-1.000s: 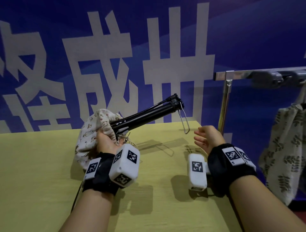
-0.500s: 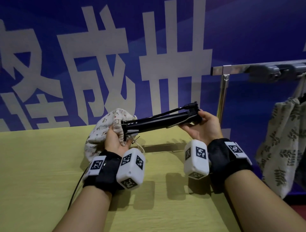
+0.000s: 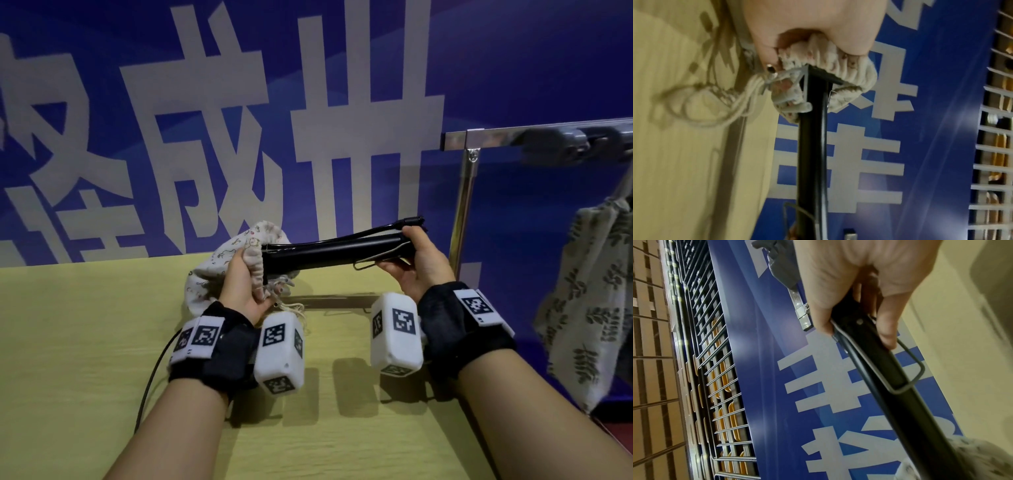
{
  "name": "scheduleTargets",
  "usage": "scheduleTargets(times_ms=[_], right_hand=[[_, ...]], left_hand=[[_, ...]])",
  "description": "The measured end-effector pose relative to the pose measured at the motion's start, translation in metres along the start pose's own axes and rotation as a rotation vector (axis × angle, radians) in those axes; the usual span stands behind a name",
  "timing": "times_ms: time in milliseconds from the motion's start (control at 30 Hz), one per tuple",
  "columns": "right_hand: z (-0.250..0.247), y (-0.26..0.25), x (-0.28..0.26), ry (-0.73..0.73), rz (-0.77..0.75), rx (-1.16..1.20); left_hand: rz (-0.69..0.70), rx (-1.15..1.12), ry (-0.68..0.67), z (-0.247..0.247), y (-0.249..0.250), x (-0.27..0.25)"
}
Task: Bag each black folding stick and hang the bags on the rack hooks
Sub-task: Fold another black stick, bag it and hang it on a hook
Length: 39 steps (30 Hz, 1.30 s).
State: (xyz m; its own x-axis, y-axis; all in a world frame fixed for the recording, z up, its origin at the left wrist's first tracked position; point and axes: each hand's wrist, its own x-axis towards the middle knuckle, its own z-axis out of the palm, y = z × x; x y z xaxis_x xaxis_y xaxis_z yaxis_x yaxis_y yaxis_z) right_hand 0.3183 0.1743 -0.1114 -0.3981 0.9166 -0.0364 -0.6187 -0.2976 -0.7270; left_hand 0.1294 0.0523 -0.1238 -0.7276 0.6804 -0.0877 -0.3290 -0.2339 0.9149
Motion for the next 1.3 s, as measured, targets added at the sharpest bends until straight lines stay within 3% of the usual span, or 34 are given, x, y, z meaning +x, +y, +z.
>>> scheduleTargets(times_ms=[100,333,500,633,767,933,1100,1300], right_hand=[[-0.002,0.0,0.001,0.099,-0.01,0.018],[-0.005,0.0,0.003,0.29,-0.061,0.011],[0.0,0.002,0.0,0.342,-0.073,0.006],[0.002,-0.002,-0.004,0.395,-0.074,0.029],[0.0,-0.007,-0.005,0.437,-0.083,0.047],[-0.003,-0.01,-0.002,0.456,-0.06,0.047],[-0.007,-0.012,-0.002,0.49,-0.014,-0.006],[-0.01,-0.015,-0.002,0.496,0.022,0.014]], left_hand=[[0.008,-0.02,-0.135,0.002,0.001,-0.002],[0.281,0.422,0.058,0.002,-0.003,0.001],[0.28,0.524,0.19,-0.006,-0.004,0.002],[0.217,0.53,0.169,-0.004,-0.003,0.008],[0.244,0.575,0.182,0.0,-0.003,0.01],[0.249,0.416,0.245,0.006,0.005,-0.004],[0.204,0.165,0.18,0.009,0.01,-0.017],[0.04,-0.197,0.1,0.003,0.019,-0.022]])
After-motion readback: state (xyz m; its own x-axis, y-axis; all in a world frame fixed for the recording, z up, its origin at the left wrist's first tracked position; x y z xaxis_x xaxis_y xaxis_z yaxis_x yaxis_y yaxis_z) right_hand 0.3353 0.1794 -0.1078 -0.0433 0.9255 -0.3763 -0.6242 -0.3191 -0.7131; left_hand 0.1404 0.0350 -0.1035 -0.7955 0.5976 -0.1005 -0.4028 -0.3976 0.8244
